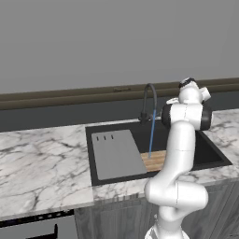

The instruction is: Turn on the sink faucet with hot water and rinse the cutting board for ten seconds, then turn off the faucet. Push the cutting board to reach the water if necessary.

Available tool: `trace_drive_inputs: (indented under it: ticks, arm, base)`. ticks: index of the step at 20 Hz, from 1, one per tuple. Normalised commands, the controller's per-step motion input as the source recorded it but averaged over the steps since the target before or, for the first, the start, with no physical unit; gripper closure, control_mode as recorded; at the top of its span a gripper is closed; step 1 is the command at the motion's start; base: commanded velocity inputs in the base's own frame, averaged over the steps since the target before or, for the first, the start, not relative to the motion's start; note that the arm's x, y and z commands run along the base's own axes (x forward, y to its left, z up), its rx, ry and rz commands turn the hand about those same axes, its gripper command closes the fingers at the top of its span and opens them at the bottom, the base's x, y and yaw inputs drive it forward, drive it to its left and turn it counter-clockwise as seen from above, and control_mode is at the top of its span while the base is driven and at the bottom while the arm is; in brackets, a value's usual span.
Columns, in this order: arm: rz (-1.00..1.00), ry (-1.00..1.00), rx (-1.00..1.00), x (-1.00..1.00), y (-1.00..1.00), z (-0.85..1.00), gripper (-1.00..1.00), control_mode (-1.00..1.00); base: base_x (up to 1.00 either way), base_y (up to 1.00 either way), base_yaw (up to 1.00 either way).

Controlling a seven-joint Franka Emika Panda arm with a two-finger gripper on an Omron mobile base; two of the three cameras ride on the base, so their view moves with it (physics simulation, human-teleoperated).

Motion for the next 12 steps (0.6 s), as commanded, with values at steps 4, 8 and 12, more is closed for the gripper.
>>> trace_drive_inputs:
  ticks: [4,8,12]
  arm:
    - [0.0,0.0,0.0,0.0,0.0,0.0,-1.0,-1.0]
    - [0.0,0.0,0.0,0.0,0.0,0.0,-1.0,-1.0]
    - [0.0,0.0,0.0,0.0,0.0,0.0,-1.0,-1.0]
  base:
    - [0.0,0.0,0.0]
    - [0.0,0.0,0.0]
    - [0.0,0.0,0.0]
